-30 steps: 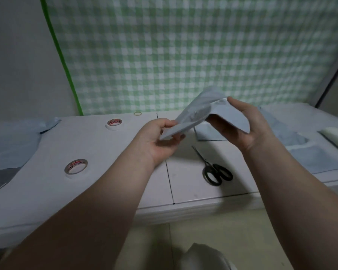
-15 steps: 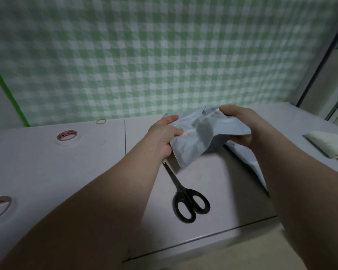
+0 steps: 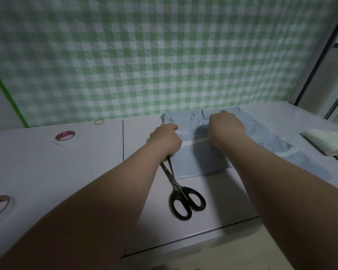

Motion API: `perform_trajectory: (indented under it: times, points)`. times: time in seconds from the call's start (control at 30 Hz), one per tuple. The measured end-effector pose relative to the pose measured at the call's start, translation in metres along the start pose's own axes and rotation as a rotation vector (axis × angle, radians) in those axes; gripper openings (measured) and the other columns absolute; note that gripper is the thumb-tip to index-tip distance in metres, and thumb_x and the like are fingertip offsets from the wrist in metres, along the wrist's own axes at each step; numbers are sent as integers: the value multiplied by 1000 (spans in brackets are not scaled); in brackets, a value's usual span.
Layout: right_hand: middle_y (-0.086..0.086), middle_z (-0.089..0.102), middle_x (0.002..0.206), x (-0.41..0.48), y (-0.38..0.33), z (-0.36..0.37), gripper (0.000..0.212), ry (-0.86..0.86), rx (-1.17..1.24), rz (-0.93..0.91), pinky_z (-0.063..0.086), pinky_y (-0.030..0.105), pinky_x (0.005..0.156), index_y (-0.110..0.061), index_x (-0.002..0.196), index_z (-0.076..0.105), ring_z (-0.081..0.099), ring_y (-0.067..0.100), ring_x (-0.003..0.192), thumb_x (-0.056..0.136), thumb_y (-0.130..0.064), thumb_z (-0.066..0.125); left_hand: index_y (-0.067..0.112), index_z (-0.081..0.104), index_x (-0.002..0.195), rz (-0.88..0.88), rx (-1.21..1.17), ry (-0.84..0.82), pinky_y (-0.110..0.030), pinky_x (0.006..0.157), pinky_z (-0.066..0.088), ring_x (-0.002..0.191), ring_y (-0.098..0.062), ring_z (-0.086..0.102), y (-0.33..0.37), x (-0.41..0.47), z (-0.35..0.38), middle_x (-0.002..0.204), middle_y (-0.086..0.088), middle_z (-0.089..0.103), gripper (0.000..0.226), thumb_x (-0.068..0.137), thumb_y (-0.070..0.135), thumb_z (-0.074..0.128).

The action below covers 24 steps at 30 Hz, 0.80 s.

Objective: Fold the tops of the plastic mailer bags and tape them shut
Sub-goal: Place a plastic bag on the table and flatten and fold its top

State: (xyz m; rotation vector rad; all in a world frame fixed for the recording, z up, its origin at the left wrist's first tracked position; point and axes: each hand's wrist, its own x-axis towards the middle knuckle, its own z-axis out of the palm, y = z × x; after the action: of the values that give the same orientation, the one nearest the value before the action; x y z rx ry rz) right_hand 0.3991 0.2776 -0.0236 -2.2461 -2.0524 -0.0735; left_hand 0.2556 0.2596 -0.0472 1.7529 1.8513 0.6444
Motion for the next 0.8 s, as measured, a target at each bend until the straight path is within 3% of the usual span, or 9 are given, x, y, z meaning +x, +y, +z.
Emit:
perform_trajectory:
  times: [0.03, 0.1, 0.2, 0.3, 0.47, 0.6, 0.67, 0.73, 0.8]
  points:
    - [13, 46, 130, 0, -5, 4, 35, -12, 63, -39, 41, 37, 92, -8, 126, 51, 46, 31, 121, 92, -11, 46, 22, 59, 113, 3, 16, -3, -34, 106, 36, 129, -29, 42, 1, -1, 0, 143, -10, 45, 37, 85, 0, 51]
    - [16, 42, 138, 0, -14, 18, 36, -71, 161, -99, 36, 40, 102, -7, 128, 48, 40, 33, 127, 96, -21, 40, 20, 53, 129, -4, 32, -4, -33, 108, 34, 131, -29, 39, 2, 0, 1, 145, -8, 42, 47, 86, 2, 52]
    - [16, 17, 154, -3, -17, 40, 56, -146, 214, -78, 15, 48, 113, -13, 146, 24, 14, 35, 141, 98, -42, 28, 21, 38, 144, 3, 86, -6, -33, 111, 29, 135, -25, 36, 5, 1, 2, 150, -5, 37, 60, 88, 6, 53]
    - [11, -4, 159, -4, -12, 56, 66, -128, 223, -62, 3, 50, 115, -23, 152, 1, -4, 32, 145, 96, -51, 22, 21, 33, 147, 24, 103, -21, -35, 111, 30, 136, -24, 35, 6, 5, 3, 152, -4, 33, 63, 89, 5, 50]
    - [8, -9, 159, -1, -11, 63, 69, -111, 204, -60, 0, 48, 115, -27, 151, -5, -7, 34, 145, 94, -58, 19, 26, 29, 148, 23, 123, -51, -34, 110, 34, 136, -27, 34, 3, 11, 7, 154, -4, 29, 65, 89, 4, 45]
    - [9, -6, 159, -1, -10, 57, 70, -140, 201, -69, 2, 50, 115, -26, 152, -1, -4, 34, 145, 94, -58, 22, 21, 25, 150, 89, 231, -90, -29, 114, 25, 141, -25, 27, -1, 4, -1, 157, -4, 24, 63, 92, 6, 45]
    - [14, 8, 158, -1, -12, 51, 65, -134, 236, -56, 10, 51, 113, -21, 149, 15, 7, 35, 144, 94, -54, 25, 16, 29, 148, 120, 269, -64, -26, 111, 25, 141, -23, 29, -2, -6, -9, 155, -5, 29, 59, 93, 3, 44]
    - [19, 32, 144, -5, -20, 44, 50, -68, 306, -76, 25, 49, 106, -13, 132, 38, 27, 36, 134, 95, -46, 31, 13, 42, 142, 136, 286, -18, -25, 107, 30, 135, -23, 38, -5, -17, -21, 148, -7, 40, 52, 92, 1, 45]
    - [18, 50, 117, -16, -38, 33, 31, 21, 382, -138, 36, 39, 88, -8, 104, 51, 43, 36, 118, 95, -34, 36, 12, 54, 132, 152, 262, 21, -26, 101, 37, 126, -24, 47, -13, -29, -34, 138, -8, 51, 44, 91, 0, 46]
